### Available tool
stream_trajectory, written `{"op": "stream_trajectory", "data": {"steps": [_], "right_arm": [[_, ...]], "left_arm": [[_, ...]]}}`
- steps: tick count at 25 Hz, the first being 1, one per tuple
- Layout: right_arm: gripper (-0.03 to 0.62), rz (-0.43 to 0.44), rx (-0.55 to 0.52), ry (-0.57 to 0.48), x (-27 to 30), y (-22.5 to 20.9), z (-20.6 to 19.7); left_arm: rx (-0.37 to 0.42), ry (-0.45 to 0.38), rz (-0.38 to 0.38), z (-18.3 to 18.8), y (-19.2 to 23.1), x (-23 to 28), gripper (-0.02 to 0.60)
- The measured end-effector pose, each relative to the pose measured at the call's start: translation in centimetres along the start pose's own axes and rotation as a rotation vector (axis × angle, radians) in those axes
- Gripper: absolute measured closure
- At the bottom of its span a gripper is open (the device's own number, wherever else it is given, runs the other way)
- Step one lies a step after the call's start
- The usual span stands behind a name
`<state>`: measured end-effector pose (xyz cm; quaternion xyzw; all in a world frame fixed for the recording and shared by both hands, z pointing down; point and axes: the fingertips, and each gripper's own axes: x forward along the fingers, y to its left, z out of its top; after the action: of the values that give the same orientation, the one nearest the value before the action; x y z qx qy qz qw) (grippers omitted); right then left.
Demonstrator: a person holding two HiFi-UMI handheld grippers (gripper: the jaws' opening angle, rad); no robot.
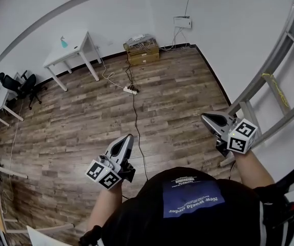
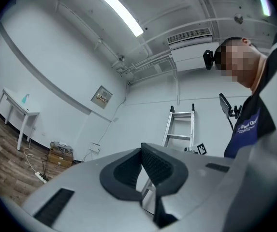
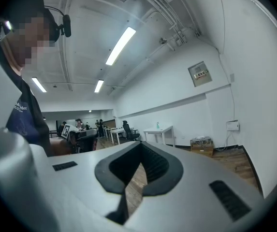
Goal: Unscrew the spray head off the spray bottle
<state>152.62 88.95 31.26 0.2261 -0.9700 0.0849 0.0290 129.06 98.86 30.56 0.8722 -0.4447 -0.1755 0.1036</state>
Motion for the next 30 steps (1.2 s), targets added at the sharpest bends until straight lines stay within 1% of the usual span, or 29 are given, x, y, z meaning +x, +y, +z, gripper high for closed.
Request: {"op": "stream_trajectory", "data": {"steps": [7, 11, 16, 19, 21, 24, 26, 30], "right_arm": [[0.603, 0.070, 0.016, 0.015, 6.7, -4.2, 0.6], [0.603, 0.123, 0.015, 0.011, 10.2, -8.9, 1.3], [0.603, 0.211, 0.009, 0.024, 14.5, -15.9, 2.9], [0.603, 0.266, -0.025, 0.034, 16.5, -19.1, 5.0], [0.603, 0.281, -0.025, 0.036, 17.8, -21.6, 5.8], [0.603, 0.299, -0.012, 0.034, 19.7, -24.7, 6.3], [0.603, 0.315, -0.006, 0.034, 21.0, -25.8, 6.3], [0.603, 0.327, -0.003, 0.051, 23.9, -27.1, 5.9]], "left_arm": [[-0.003, -0.003, 0.071, 0.0, 5.6, 2.3, 0.578], [0.019, -0.014, 0.123, 0.3, 8.6, 5.4, 0.578], [0.039, -0.057, 0.197, 1.1, 12.2, 11.2, 0.578], [0.050, -0.077, 0.218, 1.8, 13.6, 15.1, 0.578], [0.045, -0.088, 0.220, 2.0, 14.5, 17.8, 0.578], [0.042, -0.068, 0.225, 1.7, 15.9, 20.9, 0.578], [0.043, -0.053, 0.240, 1.7, 17.2, 21.8, 0.578], [0.036, -0.067, 0.261, 2.5, 20.1, 22.3, 0.578]]}}
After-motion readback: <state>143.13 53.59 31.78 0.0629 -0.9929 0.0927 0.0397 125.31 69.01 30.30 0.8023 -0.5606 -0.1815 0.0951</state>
